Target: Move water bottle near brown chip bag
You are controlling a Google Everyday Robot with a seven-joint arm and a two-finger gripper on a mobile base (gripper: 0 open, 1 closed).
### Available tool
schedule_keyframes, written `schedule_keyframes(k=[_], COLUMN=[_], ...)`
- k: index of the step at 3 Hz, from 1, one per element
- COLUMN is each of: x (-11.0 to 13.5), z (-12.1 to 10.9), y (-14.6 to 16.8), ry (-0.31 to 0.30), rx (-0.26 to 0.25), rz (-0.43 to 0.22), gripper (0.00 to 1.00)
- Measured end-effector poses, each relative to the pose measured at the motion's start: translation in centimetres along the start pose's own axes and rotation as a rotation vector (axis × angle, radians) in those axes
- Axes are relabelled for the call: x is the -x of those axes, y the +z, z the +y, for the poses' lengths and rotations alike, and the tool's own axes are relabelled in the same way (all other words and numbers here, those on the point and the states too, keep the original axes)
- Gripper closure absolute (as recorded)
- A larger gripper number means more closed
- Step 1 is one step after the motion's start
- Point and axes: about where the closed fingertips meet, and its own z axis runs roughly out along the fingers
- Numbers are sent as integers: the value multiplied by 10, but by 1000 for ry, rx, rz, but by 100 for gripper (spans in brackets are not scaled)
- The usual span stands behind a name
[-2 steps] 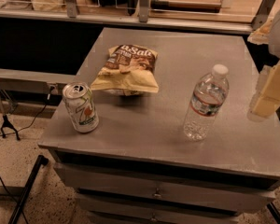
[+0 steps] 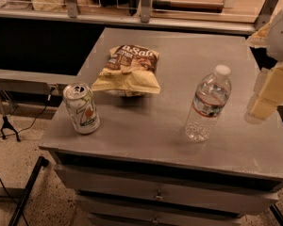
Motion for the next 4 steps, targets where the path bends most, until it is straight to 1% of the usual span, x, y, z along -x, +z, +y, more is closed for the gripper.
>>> schedule_keyframes(k=[1, 2, 3, 4], x=[13, 40, 49, 49], z=[4, 12, 16, 16], y=[21, 40, 41, 41], ry=[33, 51, 54, 54], rx=[61, 142, 163, 163], rz=[-88, -211, -248, -248], gripper=[0, 0, 0, 0])
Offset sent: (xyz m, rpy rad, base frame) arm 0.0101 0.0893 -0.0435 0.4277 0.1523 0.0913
